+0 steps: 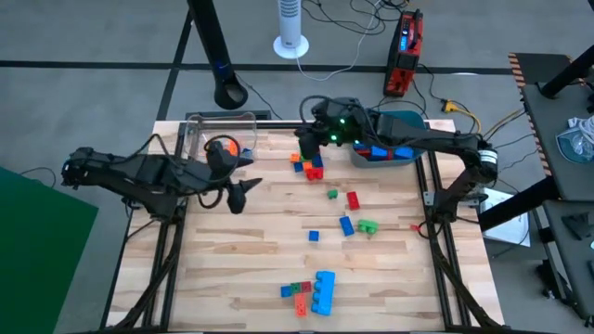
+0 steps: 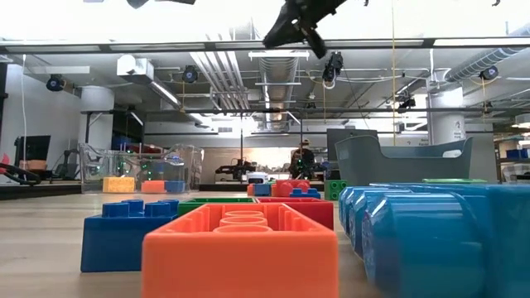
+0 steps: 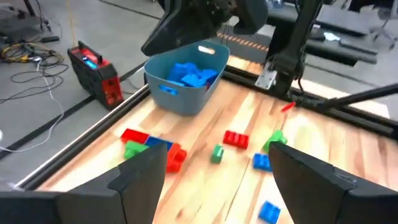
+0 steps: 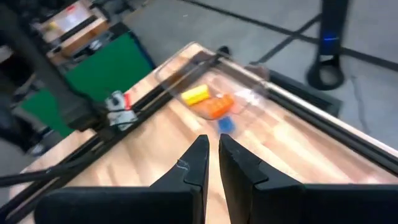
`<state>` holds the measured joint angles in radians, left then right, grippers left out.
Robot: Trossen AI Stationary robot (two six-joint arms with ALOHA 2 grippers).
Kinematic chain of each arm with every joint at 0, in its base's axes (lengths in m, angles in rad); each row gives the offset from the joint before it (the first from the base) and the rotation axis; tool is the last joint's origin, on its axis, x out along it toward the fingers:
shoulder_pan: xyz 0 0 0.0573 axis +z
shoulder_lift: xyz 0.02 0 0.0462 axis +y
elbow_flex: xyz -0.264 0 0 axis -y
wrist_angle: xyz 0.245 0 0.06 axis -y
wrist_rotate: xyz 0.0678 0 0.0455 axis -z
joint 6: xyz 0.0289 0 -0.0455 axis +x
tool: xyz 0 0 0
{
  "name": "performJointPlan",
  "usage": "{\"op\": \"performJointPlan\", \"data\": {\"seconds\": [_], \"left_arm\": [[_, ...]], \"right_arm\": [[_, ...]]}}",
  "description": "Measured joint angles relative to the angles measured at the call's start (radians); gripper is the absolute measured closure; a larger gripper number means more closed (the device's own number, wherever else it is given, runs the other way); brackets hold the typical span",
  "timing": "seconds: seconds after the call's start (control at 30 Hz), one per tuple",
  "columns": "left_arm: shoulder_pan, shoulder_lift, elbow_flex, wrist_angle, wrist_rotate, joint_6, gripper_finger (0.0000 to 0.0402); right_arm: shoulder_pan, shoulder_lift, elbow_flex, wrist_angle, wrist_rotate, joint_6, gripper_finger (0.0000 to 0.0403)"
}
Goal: Sort blocks by size
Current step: Put the small green game piece into the transparent bin
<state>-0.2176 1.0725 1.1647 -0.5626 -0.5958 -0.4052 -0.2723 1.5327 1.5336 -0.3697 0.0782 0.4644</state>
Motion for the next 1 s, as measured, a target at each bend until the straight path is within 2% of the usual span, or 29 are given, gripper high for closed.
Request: {"op": "performJointPlan", "data": {"seconds": [0.13,0.37,0.57,0.77,1.0], "left_arm": [[0.000,-0.024,0.019,-0.100,0.017,0.011,0.0134],[-0.009,-0.052,-0.007,-0.157,0.064,-0.082,0.0134],[-0.008,-0.049,-0.008,-0.165,0.064,-0.091,0.0134],[-0.008,-0.051,0.008,-0.164,0.060,-0.150,0.0134],[-0.008,-0.040,-0.001,-0.165,0.017,-0.369,0.0134]], "right_arm": [[-0.020,0.052,0.068,-0.061,-0.102,0.006,0.0376],[-0.023,0.109,0.086,-0.257,-0.110,0.113,0.0376],[-0.023,0.214,0.121,-0.283,-0.113,0.183,0.0376],[-0.064,0.363,0.321,-0.460,-0.111,0.153,0.0376],[-0.119,0.558,0.561,-0.700,-0.104,0.055,0.0376]]}}
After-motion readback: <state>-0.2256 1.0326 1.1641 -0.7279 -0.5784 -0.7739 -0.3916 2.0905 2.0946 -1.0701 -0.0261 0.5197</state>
